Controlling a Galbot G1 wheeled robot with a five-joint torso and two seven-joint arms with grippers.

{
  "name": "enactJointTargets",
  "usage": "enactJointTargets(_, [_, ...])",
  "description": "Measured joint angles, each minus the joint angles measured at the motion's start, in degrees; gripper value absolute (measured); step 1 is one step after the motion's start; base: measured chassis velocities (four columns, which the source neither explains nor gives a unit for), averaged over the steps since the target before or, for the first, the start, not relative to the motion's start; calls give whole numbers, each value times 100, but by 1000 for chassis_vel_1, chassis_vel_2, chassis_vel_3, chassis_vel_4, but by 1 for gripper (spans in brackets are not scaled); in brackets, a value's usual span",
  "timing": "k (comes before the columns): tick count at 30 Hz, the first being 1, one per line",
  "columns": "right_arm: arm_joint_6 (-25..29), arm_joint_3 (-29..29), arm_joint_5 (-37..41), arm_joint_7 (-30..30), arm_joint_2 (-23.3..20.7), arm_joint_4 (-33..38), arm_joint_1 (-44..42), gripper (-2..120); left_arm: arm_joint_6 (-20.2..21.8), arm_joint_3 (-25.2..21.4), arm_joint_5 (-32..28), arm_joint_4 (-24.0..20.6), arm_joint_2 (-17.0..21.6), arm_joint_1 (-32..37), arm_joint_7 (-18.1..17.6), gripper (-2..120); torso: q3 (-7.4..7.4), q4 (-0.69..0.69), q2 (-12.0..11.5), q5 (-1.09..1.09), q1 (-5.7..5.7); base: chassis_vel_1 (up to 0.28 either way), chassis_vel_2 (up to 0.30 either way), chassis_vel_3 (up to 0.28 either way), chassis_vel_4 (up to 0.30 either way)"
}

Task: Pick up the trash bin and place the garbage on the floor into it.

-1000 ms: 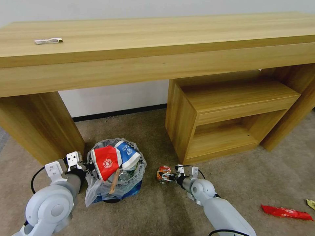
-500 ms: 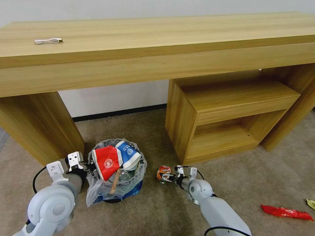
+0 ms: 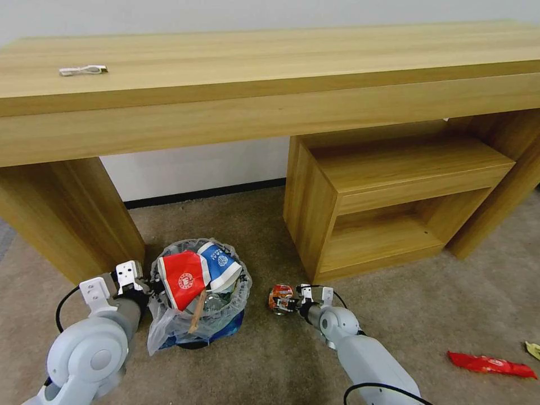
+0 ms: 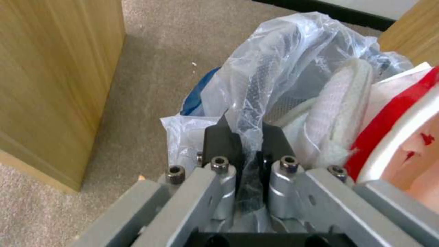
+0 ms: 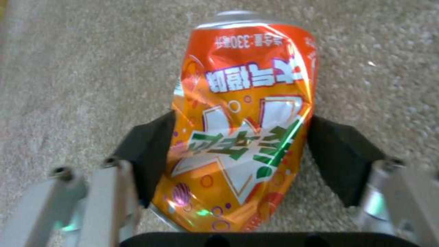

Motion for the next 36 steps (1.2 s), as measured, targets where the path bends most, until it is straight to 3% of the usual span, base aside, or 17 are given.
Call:
enactJointTargets(13, [155,-6,-116,-129,54,-69,77,22,0,-1,20,-9,-11,28,13,2,-1,0,0,0,0,0,0,0,0])
enactJointTargets(21, [278,-6,-124,-159,-13,48,58,4,-2,-2,37,-12,-15,36,23,2,0,1,0,1,0,0,0,0,0])
enactJointTargets(26, [394,-17,-111,-141,-124,275,5,0,-4,-3,39,-12,-13,36,25,2,0,1,0,1,0,0,0,0,0])
enactJointTargets(32, [927,-58,169,-212,-975,2024,-314,0,-17,-13,-110,-41,7,16,20,2,0,0,0,1,0,0,0,0,0])
enactJointTargets(36, [1231,-10,342,-427,-1492,2725,-438,0,-9,-1,-199,-47,-3,17,-2,2,0,-1,0,0,0,0,0,0,0])
